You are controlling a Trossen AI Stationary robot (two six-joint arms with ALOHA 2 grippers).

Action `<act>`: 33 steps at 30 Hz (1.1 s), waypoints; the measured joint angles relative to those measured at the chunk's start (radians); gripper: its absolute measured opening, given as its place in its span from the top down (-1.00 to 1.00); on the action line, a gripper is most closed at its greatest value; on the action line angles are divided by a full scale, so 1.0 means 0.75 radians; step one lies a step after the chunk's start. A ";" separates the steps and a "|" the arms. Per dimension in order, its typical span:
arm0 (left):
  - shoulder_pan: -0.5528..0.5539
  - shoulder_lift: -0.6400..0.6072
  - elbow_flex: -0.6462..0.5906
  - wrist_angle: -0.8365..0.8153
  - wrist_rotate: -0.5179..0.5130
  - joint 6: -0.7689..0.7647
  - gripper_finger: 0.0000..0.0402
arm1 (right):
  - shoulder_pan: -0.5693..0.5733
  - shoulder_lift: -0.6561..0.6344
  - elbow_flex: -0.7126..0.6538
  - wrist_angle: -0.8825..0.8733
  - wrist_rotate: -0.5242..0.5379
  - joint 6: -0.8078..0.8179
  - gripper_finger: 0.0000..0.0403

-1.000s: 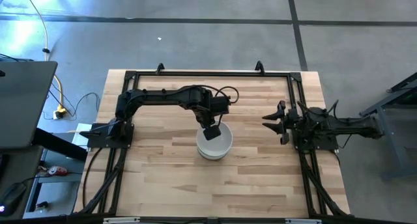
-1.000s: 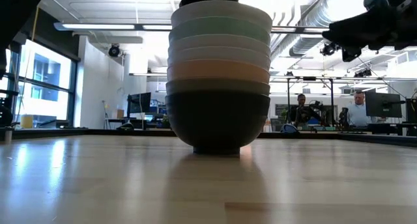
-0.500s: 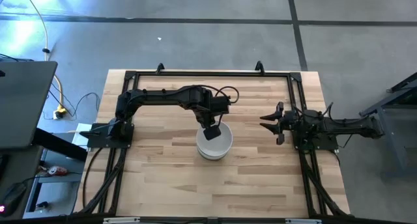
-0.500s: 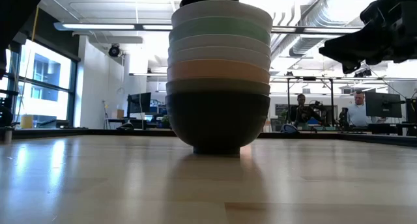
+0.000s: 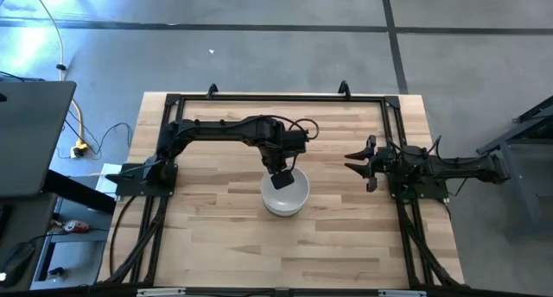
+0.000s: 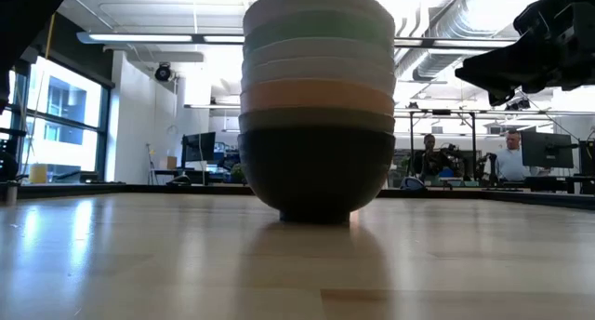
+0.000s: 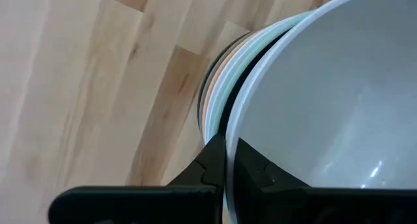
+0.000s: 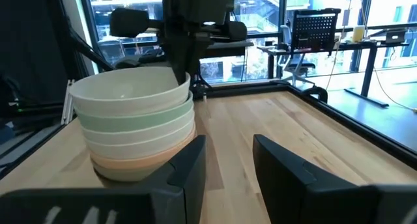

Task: Nest bowls inside each other
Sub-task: Stack the white bowl on the green bowl

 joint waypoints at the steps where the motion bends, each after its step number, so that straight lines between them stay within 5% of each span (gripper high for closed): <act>1: -0.004 0.007 0.002 0.001 0.002 0.003 1.00 | 0.000 0.000 0.000 0.000 0.000 0.001 0.42; 18: -0.019 0.020 0.001 0.049 -0.089 0.003 0.93 | 0.000 -0.001 -0.001 -0.021 -0.003 0.034 0.42; 33: -0.050 0.015 -0.002 0.036 -0.125 -0.001 0.45 | 0.000 -0.001 -0.002 -0.032 -0.015 0.034 0.42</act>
